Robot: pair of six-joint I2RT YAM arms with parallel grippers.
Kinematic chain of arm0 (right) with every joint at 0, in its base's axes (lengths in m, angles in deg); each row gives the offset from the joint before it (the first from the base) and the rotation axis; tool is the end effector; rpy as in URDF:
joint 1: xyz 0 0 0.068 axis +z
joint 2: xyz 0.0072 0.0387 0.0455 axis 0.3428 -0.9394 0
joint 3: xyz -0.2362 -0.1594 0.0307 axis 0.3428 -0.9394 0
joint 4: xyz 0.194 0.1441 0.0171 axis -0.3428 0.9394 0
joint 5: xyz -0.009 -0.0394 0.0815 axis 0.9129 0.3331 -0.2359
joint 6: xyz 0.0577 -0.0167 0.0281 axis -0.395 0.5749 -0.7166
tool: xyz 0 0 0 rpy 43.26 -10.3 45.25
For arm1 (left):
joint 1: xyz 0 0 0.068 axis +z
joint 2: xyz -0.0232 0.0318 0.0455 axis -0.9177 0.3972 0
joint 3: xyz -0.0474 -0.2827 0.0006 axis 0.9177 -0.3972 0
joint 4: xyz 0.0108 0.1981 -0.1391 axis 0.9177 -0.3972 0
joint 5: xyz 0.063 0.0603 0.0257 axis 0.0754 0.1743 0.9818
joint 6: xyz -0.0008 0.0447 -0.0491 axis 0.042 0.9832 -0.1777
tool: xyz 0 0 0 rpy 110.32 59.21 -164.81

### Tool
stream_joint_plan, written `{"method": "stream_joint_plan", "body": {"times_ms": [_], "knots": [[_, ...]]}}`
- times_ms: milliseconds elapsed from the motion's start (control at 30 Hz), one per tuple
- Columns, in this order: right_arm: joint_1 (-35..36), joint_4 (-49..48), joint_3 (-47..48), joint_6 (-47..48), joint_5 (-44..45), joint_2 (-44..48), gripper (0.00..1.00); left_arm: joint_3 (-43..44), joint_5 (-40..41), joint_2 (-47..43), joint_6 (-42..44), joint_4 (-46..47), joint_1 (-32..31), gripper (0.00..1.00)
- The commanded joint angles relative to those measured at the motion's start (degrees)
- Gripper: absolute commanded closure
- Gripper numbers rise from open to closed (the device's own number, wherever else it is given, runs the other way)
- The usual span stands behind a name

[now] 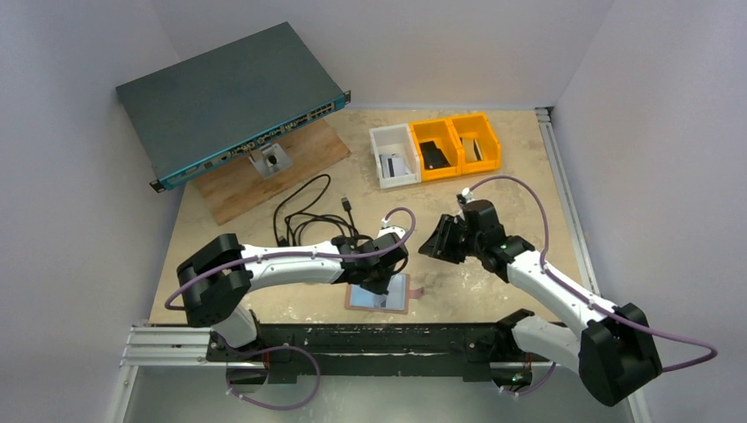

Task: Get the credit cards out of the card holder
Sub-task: Remove the credit card from the card holder.

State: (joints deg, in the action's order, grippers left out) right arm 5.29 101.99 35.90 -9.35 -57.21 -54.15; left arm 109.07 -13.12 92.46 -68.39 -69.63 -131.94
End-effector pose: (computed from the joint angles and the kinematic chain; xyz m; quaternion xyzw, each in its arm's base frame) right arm 0.1735 0.0970 0.2129 0.0982 0.9086 0.3178 0.2525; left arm 0.1339 -0.2753 0.1980 0.1732 0.9568 -0.1452 0.1831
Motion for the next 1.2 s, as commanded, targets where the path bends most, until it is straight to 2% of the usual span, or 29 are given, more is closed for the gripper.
{"method": "stream_joint_plan", "body": {"times_ms": [0, 267, 500, 667, 867, 1167], "knots": [[5.4, -4.3, 0.5, -2.4, -0.7, -1.9, 0.69, -2.4, -1.6, -3.0, -2.7, 4.4, 1.0, 1.00], [14.0, -8.1, 0.2, -6.2, 1.4, -7.0, 0.82, -5.0, 0.4, -4.9, -4.4, 4.7, 1.5, 1.00], [18.5, -10.8, 1.8, -7.2, 2.3, -12.1, 0.82, -6.8, 1.8, -6.5, -5.4, 4.9, 1.6, 1.00], [19.9, -12.9, 2.7, -7.3, 2.1, -15.9, 0.83, -7.5, 2.9, -7.9, -5.5, 4.6, 1.6, 0.94], [22.4, -14.0, 6.1, -7.0, 1.9, -20.0, 0.83, -8.9, 4.3, -10.8, -5.9, 3.1, 1.6, 0.78], [26.9, -17.2, 11.7, -7.0, -0.8, -27.9, 0.83, -10.8, 14.5, -22.2, -9.4, -11.0, 1.9, 0.72]]}}
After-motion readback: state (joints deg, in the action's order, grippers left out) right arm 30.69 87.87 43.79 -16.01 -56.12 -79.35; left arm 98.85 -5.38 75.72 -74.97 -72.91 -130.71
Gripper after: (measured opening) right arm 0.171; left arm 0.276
